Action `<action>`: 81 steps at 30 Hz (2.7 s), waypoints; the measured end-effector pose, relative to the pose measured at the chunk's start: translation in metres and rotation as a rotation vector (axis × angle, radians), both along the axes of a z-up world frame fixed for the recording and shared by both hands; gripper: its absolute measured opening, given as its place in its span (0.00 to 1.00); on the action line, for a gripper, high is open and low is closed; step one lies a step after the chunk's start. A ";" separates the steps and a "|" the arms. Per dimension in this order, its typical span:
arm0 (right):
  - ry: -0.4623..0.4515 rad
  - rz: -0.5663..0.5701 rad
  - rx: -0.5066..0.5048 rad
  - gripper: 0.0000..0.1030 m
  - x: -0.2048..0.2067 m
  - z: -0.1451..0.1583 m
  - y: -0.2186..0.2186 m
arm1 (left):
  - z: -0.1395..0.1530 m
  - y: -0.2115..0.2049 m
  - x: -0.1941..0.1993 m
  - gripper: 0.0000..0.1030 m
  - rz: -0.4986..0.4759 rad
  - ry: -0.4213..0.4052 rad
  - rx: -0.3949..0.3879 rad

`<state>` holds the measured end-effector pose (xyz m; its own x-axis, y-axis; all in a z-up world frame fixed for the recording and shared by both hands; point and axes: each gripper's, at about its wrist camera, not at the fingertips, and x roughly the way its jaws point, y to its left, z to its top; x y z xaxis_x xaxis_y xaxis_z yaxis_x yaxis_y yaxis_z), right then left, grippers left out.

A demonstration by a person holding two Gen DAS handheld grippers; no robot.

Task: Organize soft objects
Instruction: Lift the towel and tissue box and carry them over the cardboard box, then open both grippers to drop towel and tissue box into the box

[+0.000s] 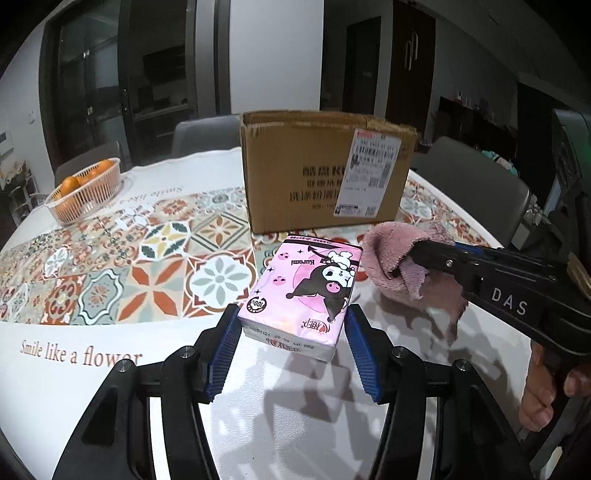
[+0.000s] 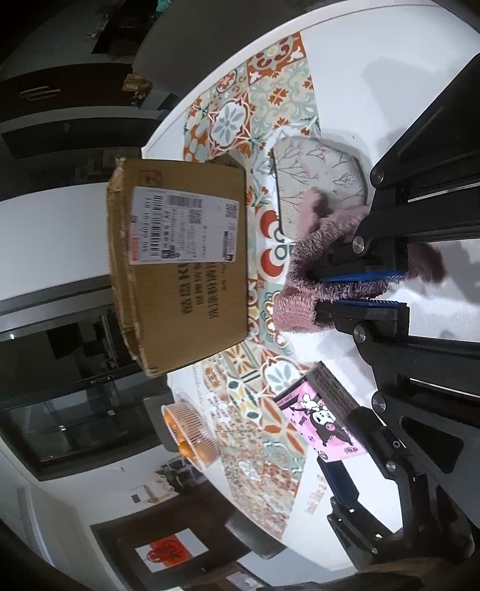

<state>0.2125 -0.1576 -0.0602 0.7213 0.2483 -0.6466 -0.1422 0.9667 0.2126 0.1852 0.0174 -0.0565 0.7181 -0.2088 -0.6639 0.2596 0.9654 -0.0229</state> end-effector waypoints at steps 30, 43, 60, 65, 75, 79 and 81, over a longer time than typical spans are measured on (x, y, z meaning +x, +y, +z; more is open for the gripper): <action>-0.249 -0.064 -0.018 0.09 -0.009 0.115 -0.012 | 0.111 -0.002 0.015 0.55 -0.028 -0.256 -0.071; -0.336 -0.077 -0.025 0.09 0.023 0.153 -0.021 | 0.150 -0.012 0.060 0.55 -0.044 -0.342 -0.063; -0.375 -0.059 -0.048 0.09 0.083 0.174 -0.022 | 0.154 -0.024 0.133 0.54 -0.067 -0.321 -0.057; -0.354 -0.045 -0.037 0.09 0.107 0.167 -0.026 | 0.143 -0.030 0.150 0.54 -0.058 -0.292 -0.051; -0.267 -0.036 -0.012 0.09 0.153 0.136 -0.038 | 0.112 -0.049 0.194 0.53 -0.050 -0.201 -0.031; -0.224 -0.040 -0.005 0.09 0.168 0.121 -0.044 | 0.098 -0.057 0.208 0.53 -0.052 -0.168 -0.019; -0.203 -0.040 -0.008 0.09 0.175 0.115 -0.045 | 0.091 -0.061 0.214 0.53 -0.052 -0.146 -0.016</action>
